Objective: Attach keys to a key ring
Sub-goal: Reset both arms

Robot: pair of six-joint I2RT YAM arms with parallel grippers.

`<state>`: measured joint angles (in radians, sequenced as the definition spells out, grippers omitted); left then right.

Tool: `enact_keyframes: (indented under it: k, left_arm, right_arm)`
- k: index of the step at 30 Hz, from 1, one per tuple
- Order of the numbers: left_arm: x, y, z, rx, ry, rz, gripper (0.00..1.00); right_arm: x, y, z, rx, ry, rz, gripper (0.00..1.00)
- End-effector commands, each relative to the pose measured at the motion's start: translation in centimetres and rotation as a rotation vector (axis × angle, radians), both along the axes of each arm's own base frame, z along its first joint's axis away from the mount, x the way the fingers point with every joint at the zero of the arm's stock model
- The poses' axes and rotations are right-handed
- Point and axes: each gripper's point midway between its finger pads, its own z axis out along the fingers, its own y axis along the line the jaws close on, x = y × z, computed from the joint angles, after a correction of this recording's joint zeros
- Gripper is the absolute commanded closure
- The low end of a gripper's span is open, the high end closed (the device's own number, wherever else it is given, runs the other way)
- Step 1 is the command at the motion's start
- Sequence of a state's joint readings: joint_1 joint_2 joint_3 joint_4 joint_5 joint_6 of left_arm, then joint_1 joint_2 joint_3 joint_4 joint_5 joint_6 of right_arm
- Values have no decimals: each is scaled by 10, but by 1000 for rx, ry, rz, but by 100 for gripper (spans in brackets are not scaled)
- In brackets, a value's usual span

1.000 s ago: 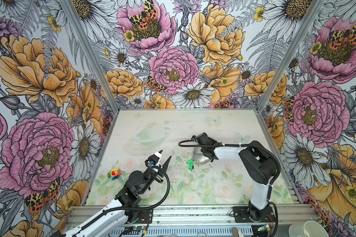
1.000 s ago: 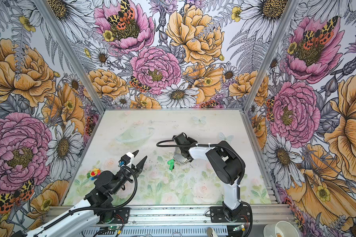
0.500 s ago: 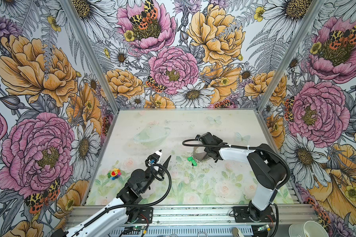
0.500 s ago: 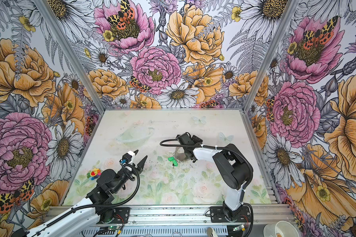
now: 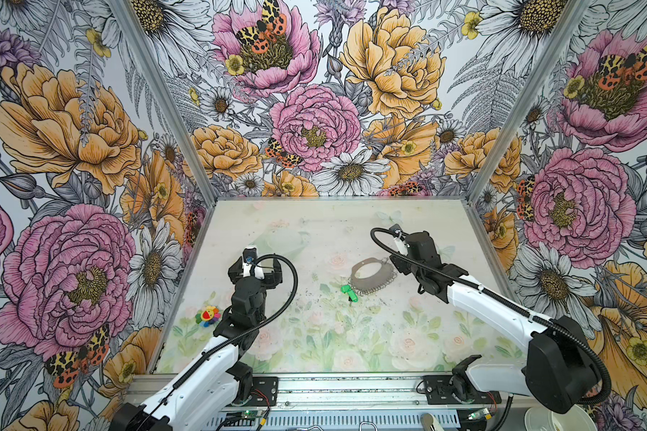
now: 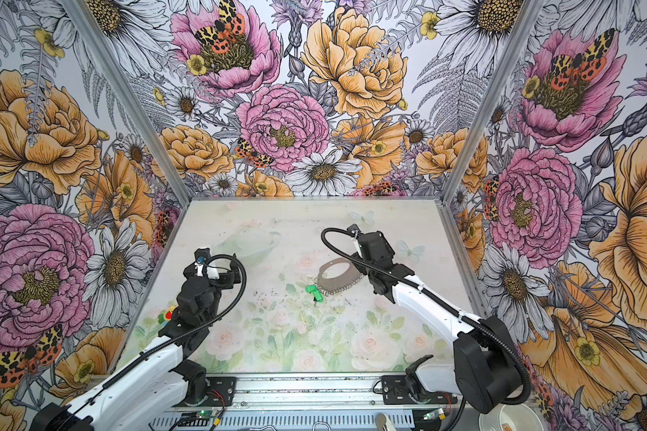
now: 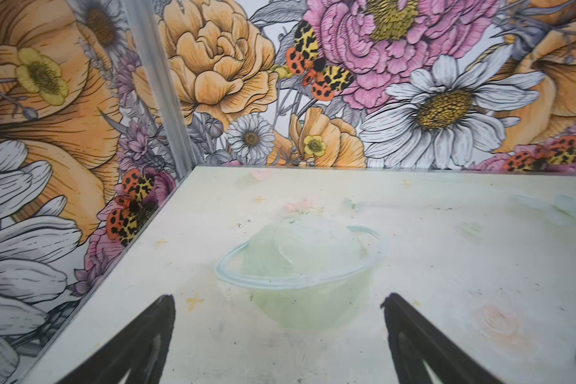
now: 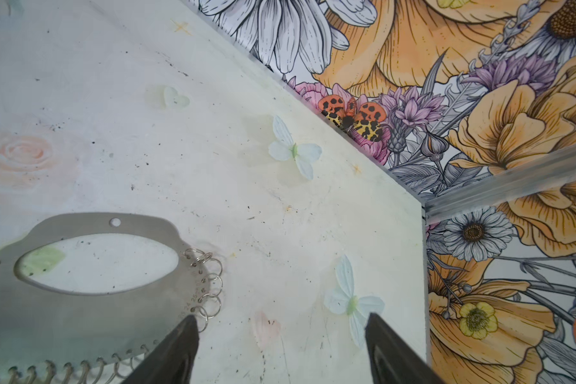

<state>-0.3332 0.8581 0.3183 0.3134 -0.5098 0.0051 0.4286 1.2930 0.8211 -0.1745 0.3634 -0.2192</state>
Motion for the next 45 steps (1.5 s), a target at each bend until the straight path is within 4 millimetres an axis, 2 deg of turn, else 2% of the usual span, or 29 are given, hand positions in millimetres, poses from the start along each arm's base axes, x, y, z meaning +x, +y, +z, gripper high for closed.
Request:
enact_keyframes:
  k: [1, 4, 10, 15, 19, 22, 23, 27, 32, 37, 40, 45]
  left_arm:
    - [14, 18, -7, 3, 27, 80, 1]
    - [30, 24, -27, 77, 84, 103, 1]
    - [62, 24, -57, 57, 173, 32, 1]
    - [80, 18, -53, 59, 117, -64, 1]
    - [85, 17, -56, -43, 58, -175, 1]
    - [86, 40, -72, -140, 19, -124, 1]
    - [83, 45, -71, -154, 22, -114, 1]
    - [85, 45, -69, -128, 7, -81, 1]
    - [83, 49, -69, -125, 1, -46, 1]
    - [83, 49, -69, -124, 2, -51, 1]
    - [83, 48, -69, -124, 3, -52, 2]
    - [83, 48, -69, -124, 3, -51, 1]
  right_arm:
    - [5, -22, 9, 142, -58, -108, 19]
    - [9, -55, 3, 185, -99, -219, 18]
    - [13, -95, -27, 288, -160, -315, 16]
    - [20, -97, -47, 308, -220, -284, 13]
    - [22, -97, -37, 351, -294, -230, 8]
    - [26, -96, -37, 433, -302, -180, 7]
    - [28, -96, -41, 448, -303, -164, 1]
    - [35, -111, -54, 514, -307, -203, 1]
    - [33, -118, -56, 518, -322, -238, 1]
    - [25, -136, -53, 490, -387, -362, 1]
    - [11, -152, -47, 421, -481, -512, 0]
    - [6, -147, -43, 410, -515, -487, 1]
